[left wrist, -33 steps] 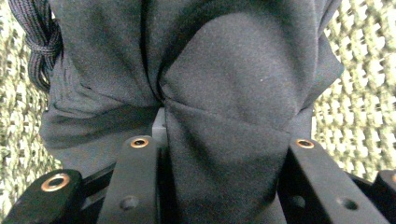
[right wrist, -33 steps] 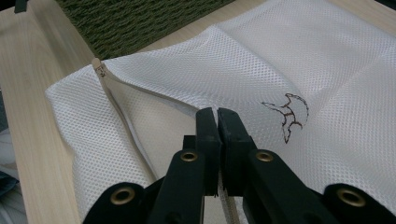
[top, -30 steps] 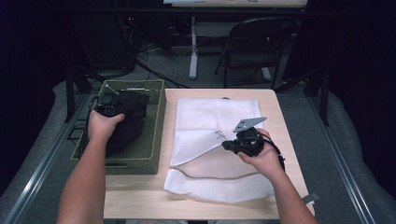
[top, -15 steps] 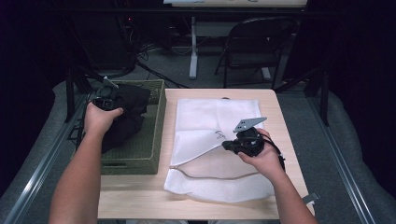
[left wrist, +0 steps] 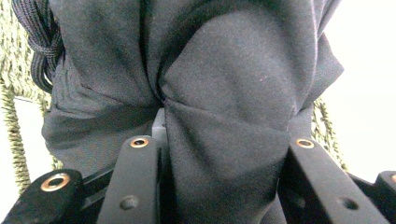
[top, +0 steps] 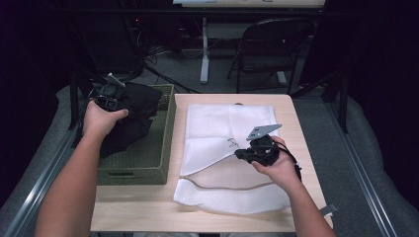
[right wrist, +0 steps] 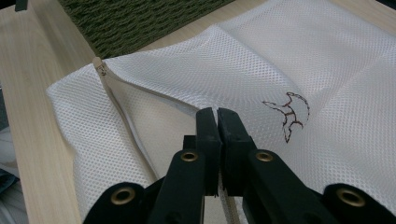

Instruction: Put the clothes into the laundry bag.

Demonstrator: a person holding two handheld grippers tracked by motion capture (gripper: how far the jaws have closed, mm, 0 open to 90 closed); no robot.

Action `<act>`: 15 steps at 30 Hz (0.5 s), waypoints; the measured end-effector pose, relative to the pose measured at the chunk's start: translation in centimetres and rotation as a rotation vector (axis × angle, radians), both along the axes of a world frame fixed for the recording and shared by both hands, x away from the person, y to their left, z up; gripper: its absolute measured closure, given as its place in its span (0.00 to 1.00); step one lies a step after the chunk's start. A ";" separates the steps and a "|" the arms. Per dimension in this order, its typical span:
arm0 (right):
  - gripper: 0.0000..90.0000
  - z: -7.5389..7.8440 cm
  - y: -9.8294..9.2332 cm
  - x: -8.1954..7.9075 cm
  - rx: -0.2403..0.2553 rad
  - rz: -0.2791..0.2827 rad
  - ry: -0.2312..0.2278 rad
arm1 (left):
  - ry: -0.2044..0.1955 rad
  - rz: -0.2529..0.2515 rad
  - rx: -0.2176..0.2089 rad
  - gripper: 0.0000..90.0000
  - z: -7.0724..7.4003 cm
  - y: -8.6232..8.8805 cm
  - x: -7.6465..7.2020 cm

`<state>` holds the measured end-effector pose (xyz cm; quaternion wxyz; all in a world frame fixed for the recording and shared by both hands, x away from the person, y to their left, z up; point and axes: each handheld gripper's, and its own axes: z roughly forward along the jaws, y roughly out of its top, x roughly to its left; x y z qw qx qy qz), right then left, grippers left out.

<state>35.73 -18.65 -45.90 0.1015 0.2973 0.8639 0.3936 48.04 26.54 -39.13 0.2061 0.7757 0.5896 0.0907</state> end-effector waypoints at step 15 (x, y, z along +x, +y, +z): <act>0.98 -0.1 -0.1 0.0 0.005 0.000 0.002 | 0.009 -0.016 0.002 0.69 0.4 0.3 -0.3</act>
